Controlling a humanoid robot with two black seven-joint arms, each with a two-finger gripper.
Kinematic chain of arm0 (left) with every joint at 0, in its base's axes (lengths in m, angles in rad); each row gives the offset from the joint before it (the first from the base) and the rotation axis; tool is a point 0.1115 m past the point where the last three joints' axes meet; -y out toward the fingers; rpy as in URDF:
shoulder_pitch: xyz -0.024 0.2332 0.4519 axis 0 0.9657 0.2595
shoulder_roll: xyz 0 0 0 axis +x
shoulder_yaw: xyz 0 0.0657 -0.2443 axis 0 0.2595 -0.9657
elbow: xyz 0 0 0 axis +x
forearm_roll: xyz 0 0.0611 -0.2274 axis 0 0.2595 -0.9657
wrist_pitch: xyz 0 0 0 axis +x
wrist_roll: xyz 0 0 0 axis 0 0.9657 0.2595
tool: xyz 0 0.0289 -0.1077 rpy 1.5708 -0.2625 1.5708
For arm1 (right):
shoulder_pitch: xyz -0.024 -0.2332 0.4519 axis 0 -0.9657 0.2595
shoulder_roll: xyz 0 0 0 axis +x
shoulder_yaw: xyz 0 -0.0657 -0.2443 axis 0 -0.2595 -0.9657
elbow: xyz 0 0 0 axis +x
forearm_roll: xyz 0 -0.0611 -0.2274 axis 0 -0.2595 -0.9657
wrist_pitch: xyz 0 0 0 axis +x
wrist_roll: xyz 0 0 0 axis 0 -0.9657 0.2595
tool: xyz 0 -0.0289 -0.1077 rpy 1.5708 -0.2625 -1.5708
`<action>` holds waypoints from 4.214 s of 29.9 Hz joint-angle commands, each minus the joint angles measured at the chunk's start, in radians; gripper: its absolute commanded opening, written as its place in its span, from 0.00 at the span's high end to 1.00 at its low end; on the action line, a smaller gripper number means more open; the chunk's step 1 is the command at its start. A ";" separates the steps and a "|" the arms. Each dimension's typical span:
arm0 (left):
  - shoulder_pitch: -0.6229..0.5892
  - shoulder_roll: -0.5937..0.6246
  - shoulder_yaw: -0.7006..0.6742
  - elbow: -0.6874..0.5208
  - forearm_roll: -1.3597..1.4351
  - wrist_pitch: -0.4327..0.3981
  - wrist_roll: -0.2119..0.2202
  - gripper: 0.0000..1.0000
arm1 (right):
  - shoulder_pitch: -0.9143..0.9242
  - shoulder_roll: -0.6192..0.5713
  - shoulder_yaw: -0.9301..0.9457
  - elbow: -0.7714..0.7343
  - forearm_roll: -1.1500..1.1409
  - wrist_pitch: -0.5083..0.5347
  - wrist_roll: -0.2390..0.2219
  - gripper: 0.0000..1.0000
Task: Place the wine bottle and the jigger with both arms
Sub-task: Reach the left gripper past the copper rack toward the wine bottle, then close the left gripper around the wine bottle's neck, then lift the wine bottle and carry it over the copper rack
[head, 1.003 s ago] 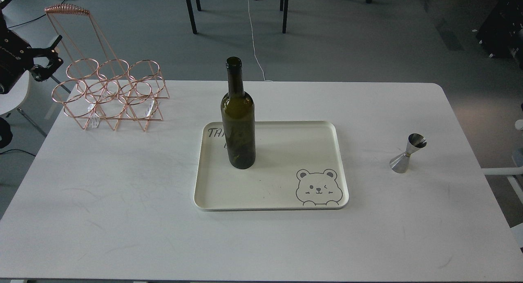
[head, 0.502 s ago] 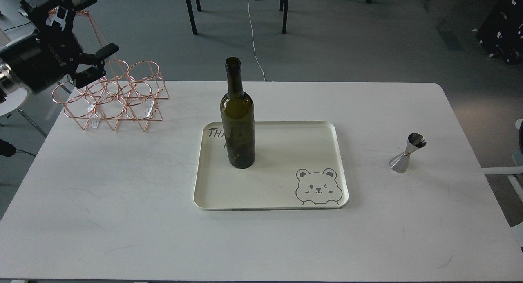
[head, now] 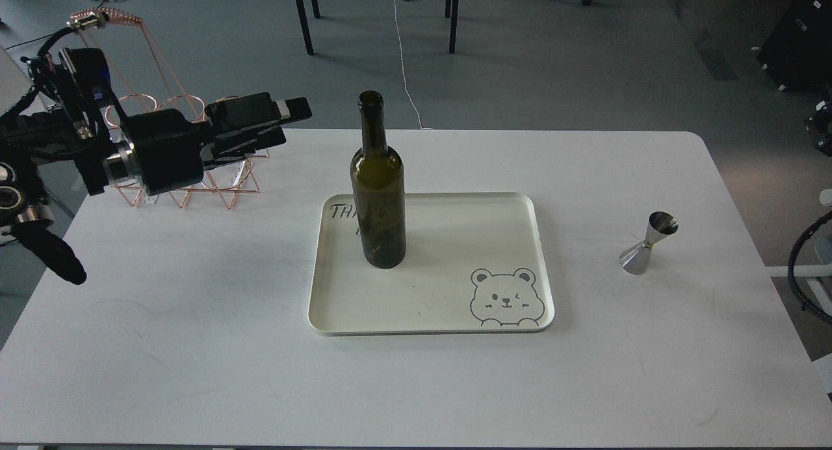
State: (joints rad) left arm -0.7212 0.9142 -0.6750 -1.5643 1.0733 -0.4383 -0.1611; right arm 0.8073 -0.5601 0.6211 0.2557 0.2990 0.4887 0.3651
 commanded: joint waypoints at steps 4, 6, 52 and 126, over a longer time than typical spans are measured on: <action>0.008 -0.050 0.003 -0.039 0.275 0.075 -0.020 0.02 | -0.008 0.032 0.003 -0.004 0.006 0.000 -0.006 0.01; 0.009 -0.083 0.005 -0.039 0.382 0.131 -0.023 0.02 | -0.008 0.034 0.005 -0.003 0.006 0.000 -0.006 0.01; -0.001 -0.293 0.104 0.058 0.823 0.372 -0.011 0.08 | -0.011 0.037 0.022 -0.003 0.006 0.000 -0.003 0.01; -0.112 -0.040 0.087 0.015 0.761 0.424 -0.040 0.84 | -0.011 0.043 0.014 -0.004 0.005 0.000 -0.003 0.01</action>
State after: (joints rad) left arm -0.8107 0.8219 -0.5892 -1.5495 1.8828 -0.0142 -0.1892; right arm 0.7961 -0.5169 0.6350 0.2516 0.3037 0.4887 0.3621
